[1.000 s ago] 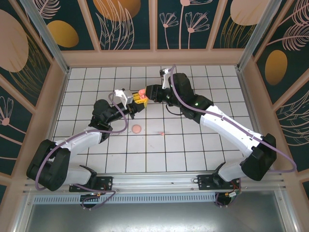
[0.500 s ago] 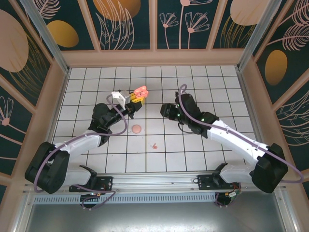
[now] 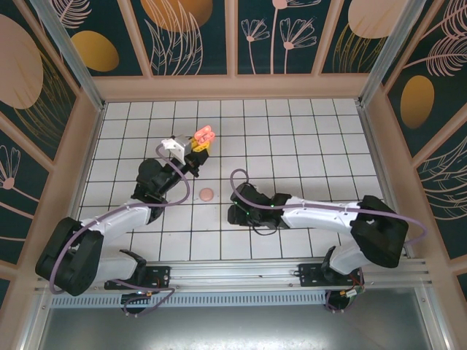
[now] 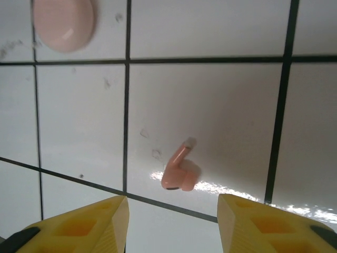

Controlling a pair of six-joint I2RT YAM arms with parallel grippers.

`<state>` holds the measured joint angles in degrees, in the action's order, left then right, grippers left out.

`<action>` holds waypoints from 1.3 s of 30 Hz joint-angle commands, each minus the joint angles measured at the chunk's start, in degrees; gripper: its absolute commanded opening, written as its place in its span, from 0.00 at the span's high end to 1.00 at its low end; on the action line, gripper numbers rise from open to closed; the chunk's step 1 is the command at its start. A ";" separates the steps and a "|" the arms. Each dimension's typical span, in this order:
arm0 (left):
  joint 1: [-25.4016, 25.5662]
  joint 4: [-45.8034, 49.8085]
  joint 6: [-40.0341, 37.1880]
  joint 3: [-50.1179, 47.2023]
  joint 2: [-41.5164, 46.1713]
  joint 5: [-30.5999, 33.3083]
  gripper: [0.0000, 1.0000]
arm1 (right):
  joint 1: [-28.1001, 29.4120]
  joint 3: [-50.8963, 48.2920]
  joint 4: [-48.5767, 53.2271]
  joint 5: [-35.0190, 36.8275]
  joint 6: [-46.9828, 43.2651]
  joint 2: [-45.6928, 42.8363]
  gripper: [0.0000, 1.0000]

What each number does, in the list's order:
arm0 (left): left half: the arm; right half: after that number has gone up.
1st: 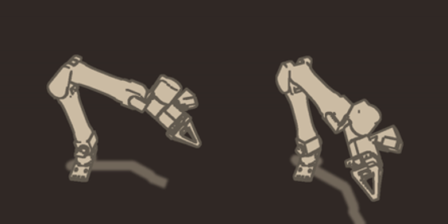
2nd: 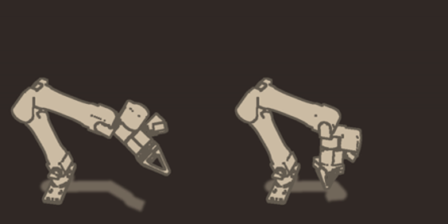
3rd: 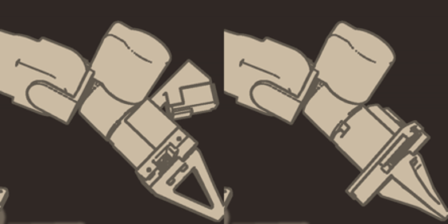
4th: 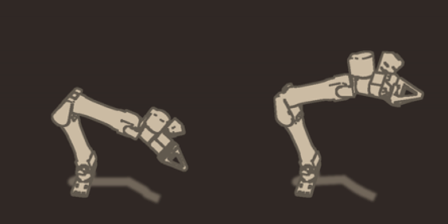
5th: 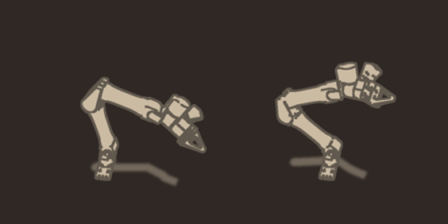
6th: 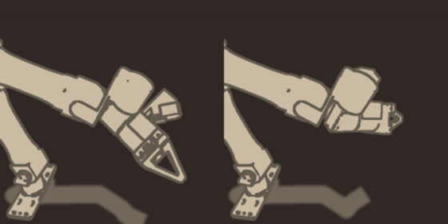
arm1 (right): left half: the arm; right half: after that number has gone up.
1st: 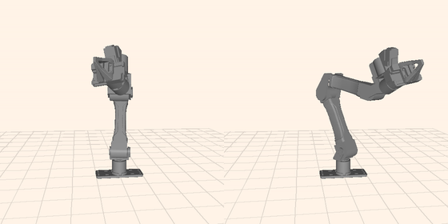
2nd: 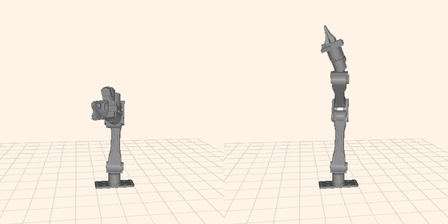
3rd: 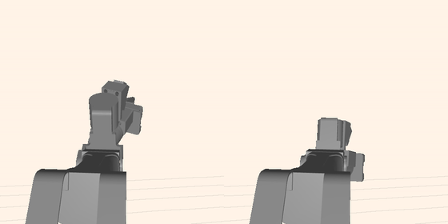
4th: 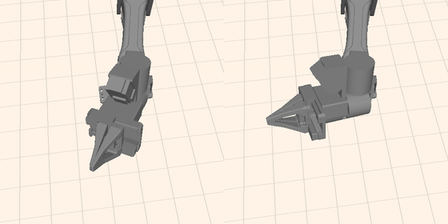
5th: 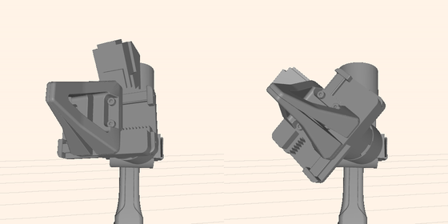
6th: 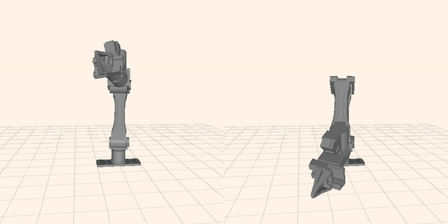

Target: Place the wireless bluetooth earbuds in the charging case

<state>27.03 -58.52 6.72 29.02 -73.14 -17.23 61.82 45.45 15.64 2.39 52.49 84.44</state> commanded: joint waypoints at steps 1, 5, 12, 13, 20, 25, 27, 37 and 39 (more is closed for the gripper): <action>-0.39 -2.23 0.00 -0.62 1.88 1.15 1.00 | 0.66 -0.57 -3.22 -1.29 1.78 2.46 0.51; -0.56 -2.20 -0.04 -1.07 2.74 1.46 1.00 | 1.02 0.09 -5.68 -3.07 1.44 5.17 0.51; -0.57 -2.27 0.15 -1.15 3.09 1.55 1.00 | 1.13 3.00 -6.83 -4.08 -0.19 9.50 0.53; -0.60 -2.30 0.16 -1.15 3.15 1.59 1.00 | 1.19 3.14 -7.06 -4.46 -0.27 9.73 0.53; -0.66 -2.42 0.05 -1.24 3.29 1.77 1.00 | 2.83 5.41 -9.73 -8.26 -0.59 11.02 0.59; -0.74 -2.31 -0.19 -1.15 3.61 2.03 1.00 | 3.79 7.85 -10.14 -10.60 -1.46 11.14 0.60; -0.75 -2.06 -0.39 -1.14 3.96 2.16 1.00 | 3.67 7.97 -8.36 -8.57 -2.61 9.07 0.60; -1.36 -0.99 -1.09 -0.76 5.03 2.12 1.00 | 1.13 8.24 2.27 0.92 -31.96 3.50 0.52; -1.45 -0.51 -1.18 -0.55 5.27 2.10 1.00 | 0.45 8.29 2.77 1.29 -38.04 3.70 0.50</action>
<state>26.11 -58.46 6.46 28.27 -69.28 -15.75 62.94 52.16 14.55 0.58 28.38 89.19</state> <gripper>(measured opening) 0.202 0.493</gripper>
